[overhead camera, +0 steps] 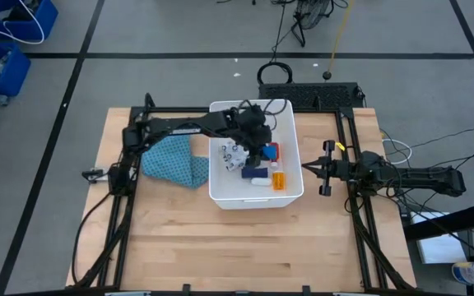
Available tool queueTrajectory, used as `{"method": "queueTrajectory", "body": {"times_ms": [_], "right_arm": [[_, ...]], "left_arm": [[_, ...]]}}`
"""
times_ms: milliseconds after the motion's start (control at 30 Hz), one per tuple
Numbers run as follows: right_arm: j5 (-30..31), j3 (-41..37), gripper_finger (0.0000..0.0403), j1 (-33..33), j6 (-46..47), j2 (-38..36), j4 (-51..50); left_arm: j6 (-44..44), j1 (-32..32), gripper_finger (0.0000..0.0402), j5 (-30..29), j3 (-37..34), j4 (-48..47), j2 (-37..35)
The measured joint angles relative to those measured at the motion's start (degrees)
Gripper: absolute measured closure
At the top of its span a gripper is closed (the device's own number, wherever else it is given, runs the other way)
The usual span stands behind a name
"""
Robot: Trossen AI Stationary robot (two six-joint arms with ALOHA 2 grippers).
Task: Pick & place medical supplies in basket/bin
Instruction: Put the small blue bandage into the white bin
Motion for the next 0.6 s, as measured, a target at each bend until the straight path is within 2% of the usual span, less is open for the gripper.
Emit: {"method": "queueTrajectory", "body": {"times_ms": [367, 600], "right_arm": [[-0.1, 0.0, 0.0403, 0.0, 0.1, 0.0, -0.1], [-0.2, 0.0, 0.0403, 0.0, 0.3, 0.0, 0.0]], "left_arm": [[0.2, -1.1, 0.0254, -0.3, 0.0, -2.4, 7.8], [0.9, -1.7, 0.0254, -1.7, 0.0, -4.0, 9.9]]}}
